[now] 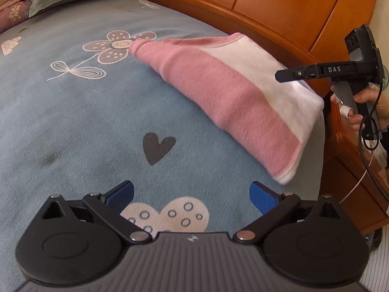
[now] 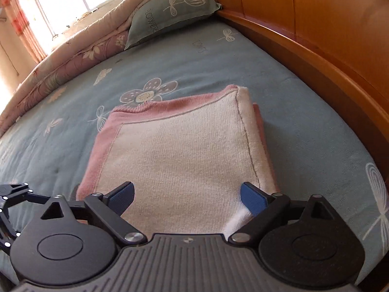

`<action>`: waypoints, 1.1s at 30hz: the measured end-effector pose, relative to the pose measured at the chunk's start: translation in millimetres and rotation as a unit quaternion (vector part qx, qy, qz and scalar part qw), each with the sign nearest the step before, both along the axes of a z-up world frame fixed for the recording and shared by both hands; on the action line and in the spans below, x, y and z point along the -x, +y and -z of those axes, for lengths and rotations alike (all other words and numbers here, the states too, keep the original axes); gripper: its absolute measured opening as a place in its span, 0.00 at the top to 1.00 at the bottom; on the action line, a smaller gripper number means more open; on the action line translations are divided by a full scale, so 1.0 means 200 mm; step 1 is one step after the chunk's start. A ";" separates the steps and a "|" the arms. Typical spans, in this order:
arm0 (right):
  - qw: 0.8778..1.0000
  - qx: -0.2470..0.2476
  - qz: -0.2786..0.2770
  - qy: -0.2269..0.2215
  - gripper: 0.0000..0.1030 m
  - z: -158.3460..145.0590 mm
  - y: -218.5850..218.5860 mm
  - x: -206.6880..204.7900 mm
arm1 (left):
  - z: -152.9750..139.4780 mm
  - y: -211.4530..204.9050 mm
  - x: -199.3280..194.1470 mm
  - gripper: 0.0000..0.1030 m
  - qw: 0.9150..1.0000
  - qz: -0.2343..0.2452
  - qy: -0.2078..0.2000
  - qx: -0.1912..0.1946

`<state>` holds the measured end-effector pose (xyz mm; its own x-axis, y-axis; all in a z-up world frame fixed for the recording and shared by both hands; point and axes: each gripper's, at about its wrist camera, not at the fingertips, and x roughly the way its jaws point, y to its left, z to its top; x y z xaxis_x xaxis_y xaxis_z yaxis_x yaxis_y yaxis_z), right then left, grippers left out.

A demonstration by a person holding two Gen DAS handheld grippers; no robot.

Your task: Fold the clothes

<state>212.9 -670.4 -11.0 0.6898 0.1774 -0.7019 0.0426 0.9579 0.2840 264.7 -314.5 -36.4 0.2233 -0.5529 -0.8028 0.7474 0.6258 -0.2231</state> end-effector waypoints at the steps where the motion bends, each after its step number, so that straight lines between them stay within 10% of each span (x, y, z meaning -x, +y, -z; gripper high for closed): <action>1: 1.000 -0.001 0.004 -0.010 0.06 -0.03 0.01 0.04 | -0.01 0.02 0.02 0.03 1.000 0.005 -0.009 -0.004; 6: 0.998 0.016 -0.015 -0.051 0.01 -0.16 0.12 0.15 | -0.04 0.08 0.10 0.02 0.999 0.017 -0.048 -0.012; 12: 0.997 0.067 0.022 0.025 0.01 0.00 0.10 0.23 | -0.02 0.16 0.20 0.02 0.996 0.023 -0.073 -0.035; 21: 0.991 0.113 0.004 -0.070 0.00 -0.09 0.43 0.38 | 0.01 0.14 0.26 0.02 0.992 0.033 -0.101 -0.068; 27: 0.982 0.188 -0.003 -0.023 0.00 0.05 0.57 0.34 | 0.01 0.20 0.30 0.02 0.992 0.023 -0.106 -0.070; 33: 0.978 0.190 0.013 -0.081 0.00 -0.05 0.57 0.42 | 0.02 0.25 0.30 0.02 0.992 0.012 -0.103 -0.066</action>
<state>129.8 -555.6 -1.1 0.7977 -0.0947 -0.5955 0.0522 0.9947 -0.0882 205.0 -265.2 -40.2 0.3781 -0.4533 -0.8072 0.7832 0.6215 0.0178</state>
